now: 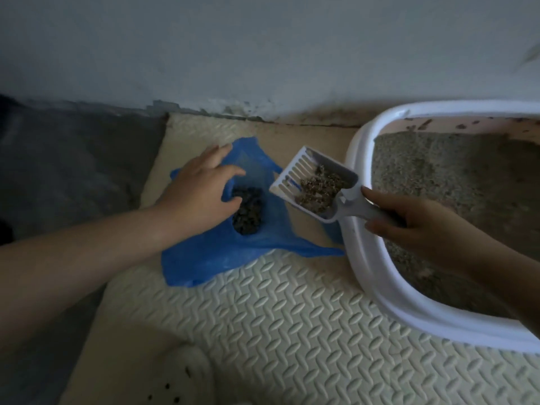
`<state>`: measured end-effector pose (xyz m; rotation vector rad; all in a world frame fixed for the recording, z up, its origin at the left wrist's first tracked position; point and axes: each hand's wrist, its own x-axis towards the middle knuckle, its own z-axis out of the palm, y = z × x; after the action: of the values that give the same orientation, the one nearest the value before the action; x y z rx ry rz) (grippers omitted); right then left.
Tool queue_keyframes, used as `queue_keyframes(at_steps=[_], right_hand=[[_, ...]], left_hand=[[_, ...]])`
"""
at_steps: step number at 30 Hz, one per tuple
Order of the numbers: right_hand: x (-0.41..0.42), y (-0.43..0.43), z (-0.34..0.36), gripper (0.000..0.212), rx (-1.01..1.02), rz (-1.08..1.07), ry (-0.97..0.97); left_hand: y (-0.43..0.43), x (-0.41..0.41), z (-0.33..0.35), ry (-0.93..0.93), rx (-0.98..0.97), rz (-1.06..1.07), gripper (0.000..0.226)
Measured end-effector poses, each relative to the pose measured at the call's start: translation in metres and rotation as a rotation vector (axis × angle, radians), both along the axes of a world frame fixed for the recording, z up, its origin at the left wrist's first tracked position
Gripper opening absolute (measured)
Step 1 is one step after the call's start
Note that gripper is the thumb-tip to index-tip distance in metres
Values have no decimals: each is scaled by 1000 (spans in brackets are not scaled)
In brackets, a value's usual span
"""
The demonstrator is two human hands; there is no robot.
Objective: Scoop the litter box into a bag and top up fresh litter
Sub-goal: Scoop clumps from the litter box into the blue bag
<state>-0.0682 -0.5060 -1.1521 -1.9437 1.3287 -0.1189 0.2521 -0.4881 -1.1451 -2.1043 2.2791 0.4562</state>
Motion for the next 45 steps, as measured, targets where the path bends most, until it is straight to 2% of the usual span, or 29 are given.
queue_keyframes(at_steps=[2, 6, 10, 15, 21, 24, 29, 35, 45], right_hand=[[15, -2, -2, 56, 9, 62, 42], [44, -5, 3, 57, -53, 188, 159], [67, -4, 8, 54, -74, 282, 158], [93, -12, 6, 51, -168, 398, 247], [111, -24, -14, 47, -156, 351, 158], [112, -24, -21, 46, -267, 318, 181], [111, -17, -28, 70, -480, 341, 239], [111, -17, -39, 72, -474, 347, 130], [96, -20, -46, 78, -468, 360, 126]], left_hand=[[7, 9, -1, -11, 17, 32, 53], [10, 16, -3, -49, 13, 43, 67], [11, 18, -1, -51, 9, 34, 74], [15, 18, -3, -26, 34, 11, 81], [17, 27, -10, -23, 47, 30, 88], [18, 30, -11, -4, 38, 34, 92], [21, 31, -12, -7, 32, 42, 97], [20, 32, -14, -25, 20, 47, 99], [20, 29, -14, -20, 42, 43, 100]])
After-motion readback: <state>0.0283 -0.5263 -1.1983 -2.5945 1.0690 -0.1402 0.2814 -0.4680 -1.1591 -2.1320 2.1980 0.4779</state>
